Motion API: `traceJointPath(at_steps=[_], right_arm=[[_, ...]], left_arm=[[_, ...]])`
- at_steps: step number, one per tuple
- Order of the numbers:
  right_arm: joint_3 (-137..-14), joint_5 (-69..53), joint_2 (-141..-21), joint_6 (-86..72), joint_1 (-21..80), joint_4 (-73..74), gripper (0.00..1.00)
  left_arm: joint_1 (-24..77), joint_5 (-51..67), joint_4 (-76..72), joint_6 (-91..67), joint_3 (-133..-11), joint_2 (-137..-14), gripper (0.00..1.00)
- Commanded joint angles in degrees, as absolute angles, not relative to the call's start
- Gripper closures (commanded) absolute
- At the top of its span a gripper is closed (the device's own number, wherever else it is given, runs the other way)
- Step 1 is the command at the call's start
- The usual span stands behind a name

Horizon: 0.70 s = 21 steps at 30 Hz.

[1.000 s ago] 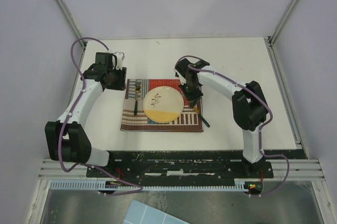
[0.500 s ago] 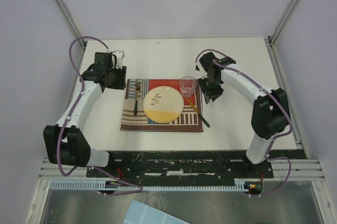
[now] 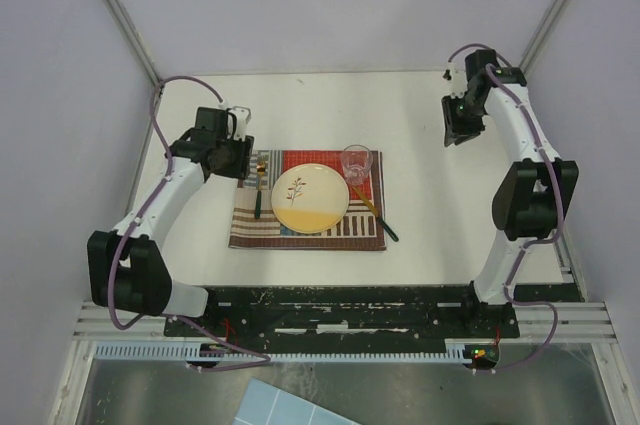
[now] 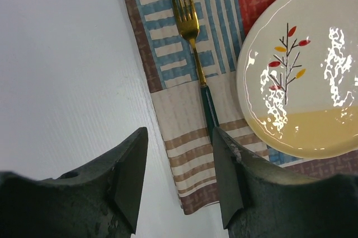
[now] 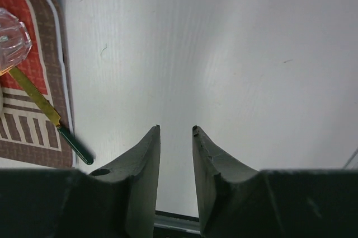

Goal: Set the dinner table for one person
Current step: Place the knife on the napkin, then adjust the fork on the napkin.

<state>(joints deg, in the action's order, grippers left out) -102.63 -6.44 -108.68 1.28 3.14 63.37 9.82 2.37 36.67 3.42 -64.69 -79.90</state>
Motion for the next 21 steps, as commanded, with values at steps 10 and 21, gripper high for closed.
traceJointPath(at_steps=[10,21], right_arm=[[-101.88,-9.79,-103.22,11.23,-0.05,69.7,0.64],[-98.31,-8.64,-99.16,11.73,-2.84,68.61,0.66]], left_arm=[[13.85,-1.08,28.84,4.83,-60.48,-85.28,0.43],[15.14,-1.63,26.33,0.9,-60.75,-92.67,0.43]])
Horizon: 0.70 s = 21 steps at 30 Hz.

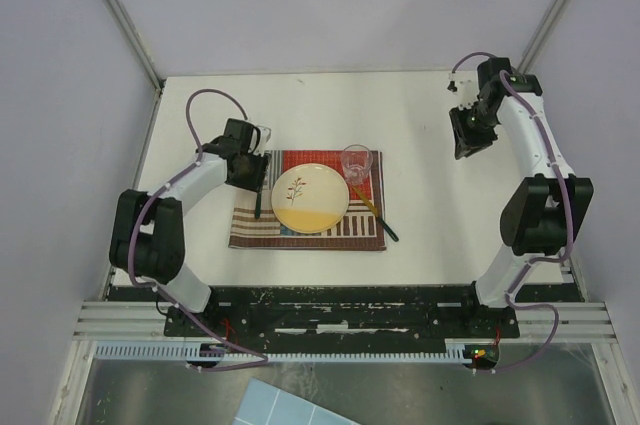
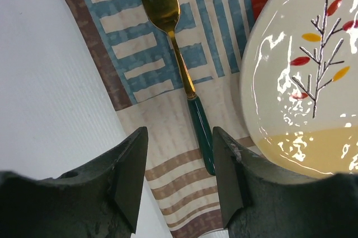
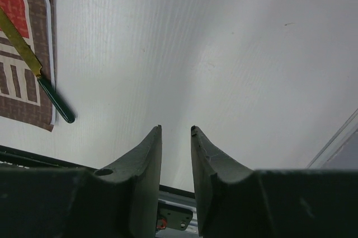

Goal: Set the dinner table for one person
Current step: Adjust the fork on the napkin.

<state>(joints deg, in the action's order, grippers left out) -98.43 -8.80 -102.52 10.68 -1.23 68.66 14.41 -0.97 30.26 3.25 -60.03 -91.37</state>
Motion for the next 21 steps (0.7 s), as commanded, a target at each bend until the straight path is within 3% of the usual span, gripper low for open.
traceJointPath(at_steps=[1,21], right_arm=[[-98.37,-8.55,-98.96,11.6,-3.23,68.42,0.66],[-101.28,-11.89,-100.38,8.7,-6.72,69.26,0.66]], left_arm=[[15.43,-1.86,26.14,0.9,-61.06,-93.4,0.43],[16.17,-5.37,26.22,-1.36,-64.54,-101.78,0.46]])
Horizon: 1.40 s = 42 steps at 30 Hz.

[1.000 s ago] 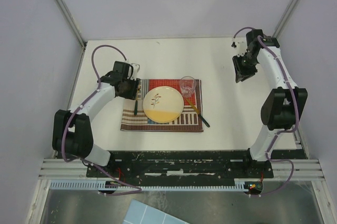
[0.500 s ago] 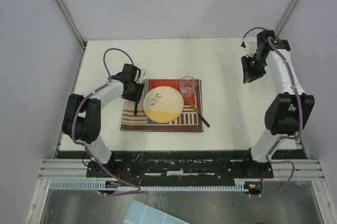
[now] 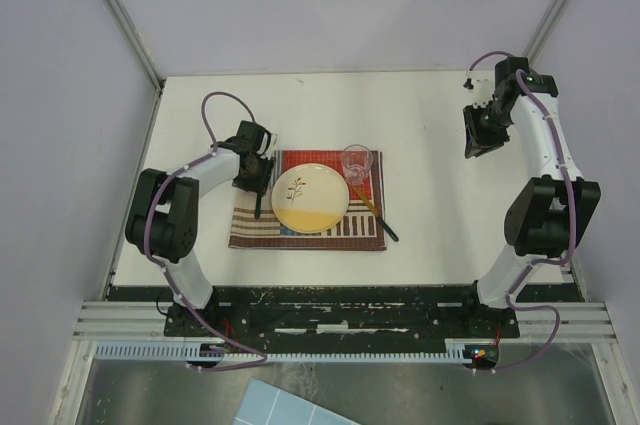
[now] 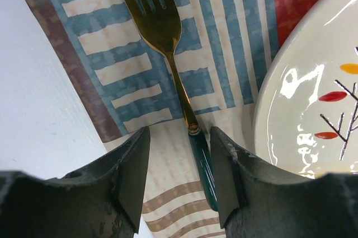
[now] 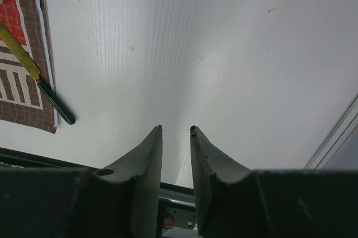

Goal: Set the dinner table for one person
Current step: Adjust the fork on the napkin.

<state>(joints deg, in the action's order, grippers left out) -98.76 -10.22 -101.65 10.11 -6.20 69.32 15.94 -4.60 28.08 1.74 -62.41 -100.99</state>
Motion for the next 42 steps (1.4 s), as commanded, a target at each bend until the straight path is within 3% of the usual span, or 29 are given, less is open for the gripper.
traceJointPath(at_steps=[1,14,23,31,42], right_arm=[[-101.37,-12.11,-100.29,8.51,-6.75,69.26,0.66],[-101.32,-12.56,-99.74,8.82,-7.51,69.69,0.67],[-101.77,-13.81,-100.49,8.25,-7.66,69.26,0.67],[-103.13,-14.77,-101.23,8.43,-7.73,69.63,0.67],[-102.88,-15.59,-101.17,8.83,-7.74,70.02,0.67]], left_arm=[[16.29,-5.29,26.26,-1.6,-64.45,-102.05,0.47],[17.65,-5.63,26.38,-4.41,-62.46,-104.08,0.57],[17.92,-6.88,31.77,-4.86,-62.11,-102.92,0.84],[17.93,-8.5,35.26,-4.79,-62.11,-101.7,0.97],[17.93,-10.97,40.24,-4.96,-62.94,-101.28,0.97]])
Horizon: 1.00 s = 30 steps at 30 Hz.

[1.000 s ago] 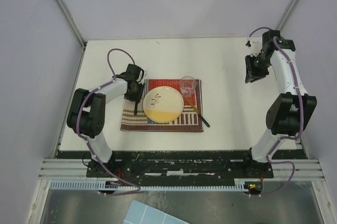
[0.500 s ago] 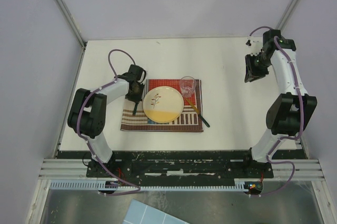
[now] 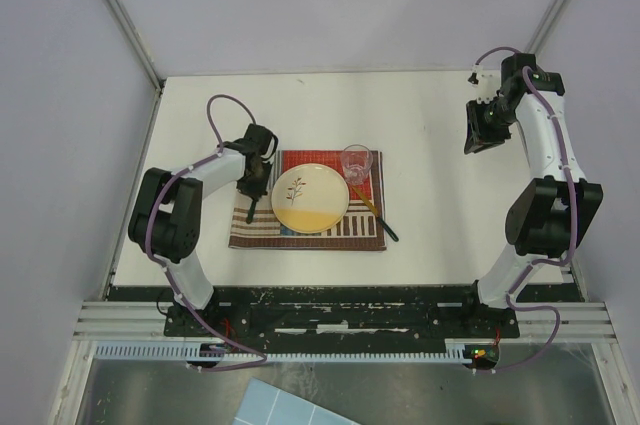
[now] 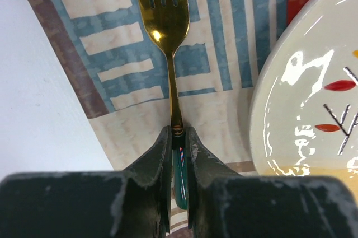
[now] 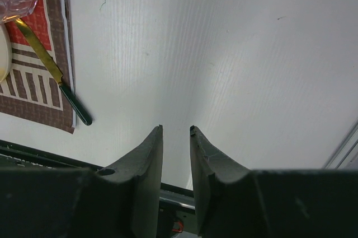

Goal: Set the dinner table for one person
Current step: Adjust the fork on the napkin.

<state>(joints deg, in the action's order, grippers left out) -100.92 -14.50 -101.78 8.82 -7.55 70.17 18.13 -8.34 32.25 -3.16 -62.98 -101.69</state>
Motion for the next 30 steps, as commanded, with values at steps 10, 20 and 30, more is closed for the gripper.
traceJointPath(at_steps=[10,20,30], right_arm=[[-101.32,-16.18,-100.04,9.31,-7.82,70.39,0.67],[-98.09,-16.37,-98.5,9.49,-7.97,70.11,0.68],[-97.5,-16.27,-97.51,10.37,-8.26,70.39,0.68]], left_arm=[[17.94,-7.08,44.51,-8.68,-67.98,-103.68,0.97],[17.94,-5.47,46.84,-11.02,-77.48,-110.54,0.97],[17.94,-5.72,47.41,-15.18,-74.65,-109.31,0.97]])
